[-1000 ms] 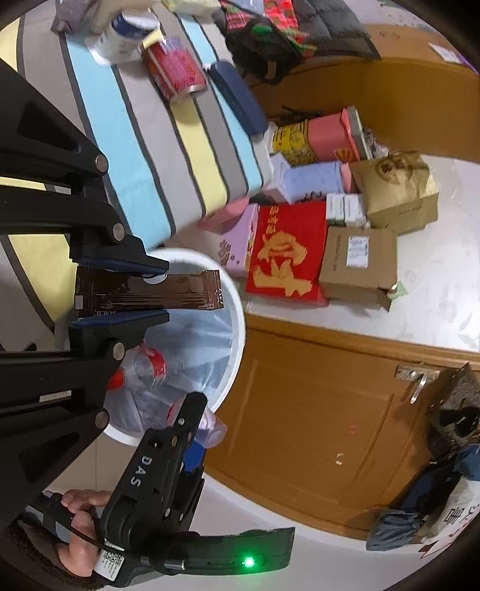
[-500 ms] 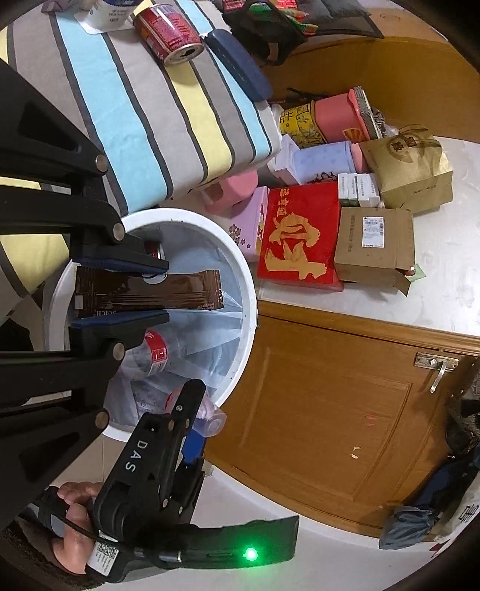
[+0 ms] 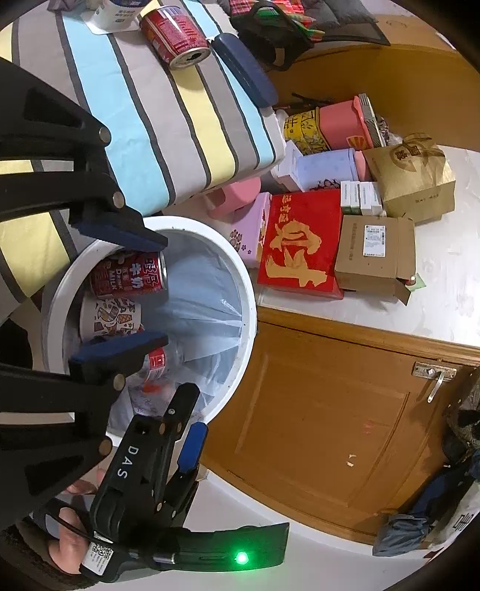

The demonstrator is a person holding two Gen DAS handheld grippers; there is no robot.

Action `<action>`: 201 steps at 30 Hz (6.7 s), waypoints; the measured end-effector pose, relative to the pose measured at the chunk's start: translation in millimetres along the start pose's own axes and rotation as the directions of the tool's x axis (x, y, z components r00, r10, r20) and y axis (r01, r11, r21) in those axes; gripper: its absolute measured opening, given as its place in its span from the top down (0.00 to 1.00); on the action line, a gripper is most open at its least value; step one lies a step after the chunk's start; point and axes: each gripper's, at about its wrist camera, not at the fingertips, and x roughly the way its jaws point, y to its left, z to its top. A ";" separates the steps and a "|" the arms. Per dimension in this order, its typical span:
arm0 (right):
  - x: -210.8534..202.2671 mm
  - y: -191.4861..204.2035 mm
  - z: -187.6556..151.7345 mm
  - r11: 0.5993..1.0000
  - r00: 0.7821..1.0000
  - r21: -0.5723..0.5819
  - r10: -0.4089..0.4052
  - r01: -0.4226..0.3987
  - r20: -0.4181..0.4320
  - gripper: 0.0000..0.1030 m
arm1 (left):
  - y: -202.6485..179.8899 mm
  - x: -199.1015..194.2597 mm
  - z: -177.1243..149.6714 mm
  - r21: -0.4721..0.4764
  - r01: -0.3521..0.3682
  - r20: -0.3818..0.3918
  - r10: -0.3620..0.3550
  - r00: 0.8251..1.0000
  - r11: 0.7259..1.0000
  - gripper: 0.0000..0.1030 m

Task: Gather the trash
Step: 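Move both open tools back over the table, then reach the right tool to the white tin while the left tool reaches the milk carton, then grasp the white formula tin with the right tool while the left tool grasps the milk carton, then carry the tin and carton over the white trash bin with both tools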

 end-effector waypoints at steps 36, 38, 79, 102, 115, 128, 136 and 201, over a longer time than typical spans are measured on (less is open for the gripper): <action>-22.8 38.7 -6.3 0.999 0.997 -0.037 0.040 -0.038 0.073 0.41 | 38.2 -71.8 -26.1 -0.069 -0.118 0.077 0.124 0.989 0.991 0.55; -24.7 42.8 -6.9 0.998 0.996 -0.039 0.046 -0.043 0.077 0.41 | 41.8 -78.9 -28.9 -0.076 -0.131 0.084 0.138 0.987 0.988 0.55; -12.8 194.5 -20.3 0.908 0.949 -0.293 0.314 -0.300 0.002 0.37 | 218.6 -189.8 -126.6 -0.402 -0.412 0.048 0.468 0.882 0.818 0.42; 23.4 267.4 -18.3 0.814 0.908 -0.412 0.406 -0.410 -0.103 0.36 | 290.5 -153.6 -133.7 -0.439 -0.441 -0.046 0.470 0.881 0.783 0.38; 27.1 301.6 -23.8 0.773 0.893 -0.456 0.429 -0.440 -0.134 0.36 | 311.5 -182.6 -148.0 -0.493 -0.412 -0.005 0.471 0.882 0.766 0.37; 48.8 317.0 -16.5 0.772 0.908 -0.481 0.384 -0.417 -0.170 0.36 | 283.1 -180.4 -138.3 -0.481 -0.335 0.052 0.408 0.911 0.810 0.35; 51.7 309.9 -11.6 0.787 0.905 -0.449 0.390 -0.423 -0.170 0.50 | 294.3 -150.6 -130.5 -0.448 -0.371 -0.007 0.412 0.911 0.814 0.35; 3.5 258.8 -20.3 0.864 0.935 -0.367 0.351 -0.345 -0.052 0.51 | 247.3 -188.2 -116.6 -0.411 -0.423 0.087 0.497 0.863 0.807 0.45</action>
